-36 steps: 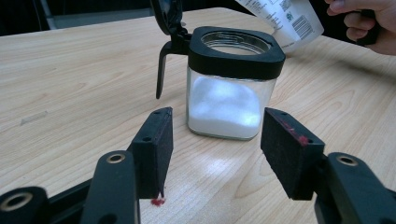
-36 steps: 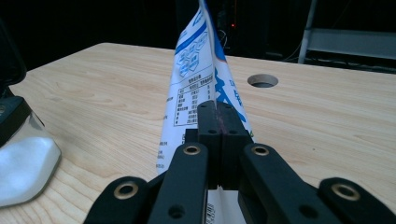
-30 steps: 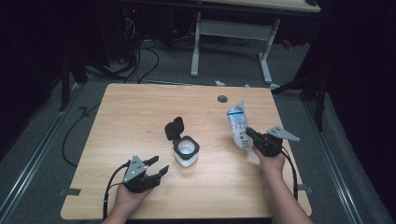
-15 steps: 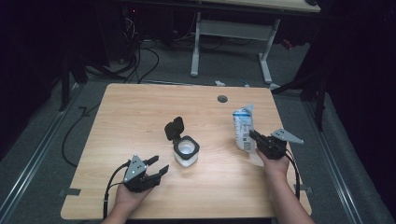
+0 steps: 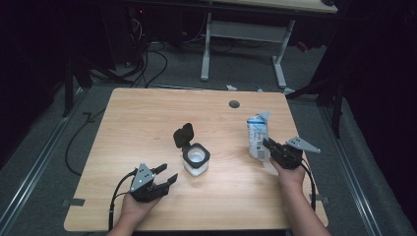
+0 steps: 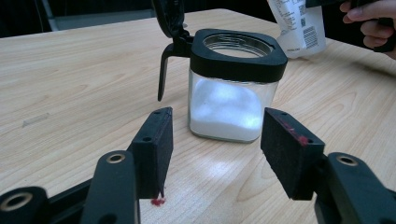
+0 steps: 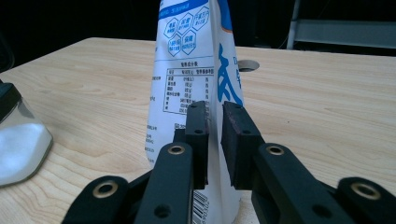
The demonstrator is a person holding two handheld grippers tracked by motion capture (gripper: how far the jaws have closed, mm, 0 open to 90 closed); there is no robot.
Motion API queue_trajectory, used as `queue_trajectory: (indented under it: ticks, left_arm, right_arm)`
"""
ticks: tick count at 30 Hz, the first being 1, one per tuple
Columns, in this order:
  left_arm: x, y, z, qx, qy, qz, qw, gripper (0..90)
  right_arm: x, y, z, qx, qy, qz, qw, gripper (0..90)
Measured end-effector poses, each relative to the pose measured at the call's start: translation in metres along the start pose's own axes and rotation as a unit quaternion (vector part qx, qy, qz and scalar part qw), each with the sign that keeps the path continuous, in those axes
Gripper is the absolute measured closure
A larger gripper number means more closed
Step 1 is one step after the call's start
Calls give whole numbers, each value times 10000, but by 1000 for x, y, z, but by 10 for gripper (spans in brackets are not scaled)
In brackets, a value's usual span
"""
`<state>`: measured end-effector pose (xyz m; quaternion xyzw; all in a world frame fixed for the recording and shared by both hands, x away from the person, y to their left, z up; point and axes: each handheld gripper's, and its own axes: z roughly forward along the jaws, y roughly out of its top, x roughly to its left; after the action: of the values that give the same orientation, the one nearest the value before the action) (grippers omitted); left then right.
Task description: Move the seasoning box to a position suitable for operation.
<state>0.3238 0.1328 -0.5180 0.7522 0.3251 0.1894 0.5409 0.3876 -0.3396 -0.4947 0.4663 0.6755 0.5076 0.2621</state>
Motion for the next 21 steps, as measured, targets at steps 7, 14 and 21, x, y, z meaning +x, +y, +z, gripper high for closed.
queue_trajectory:
  ticks: [7,14,21]
  left_arm:
    - [0,0,0,-6,1,-1,10000,442]
    - [0,0,-1,-1,7,4,10000,442]
    - [0,0,-1,-12,1,10,10000,442]
  right_arm:
    - [-1,0,0,20,-33,0,10000,811]
    - [-1,-1,0,92,-4,-27,10000,891]
    - [3,-2,-4,144,-2,-157,9998,899]
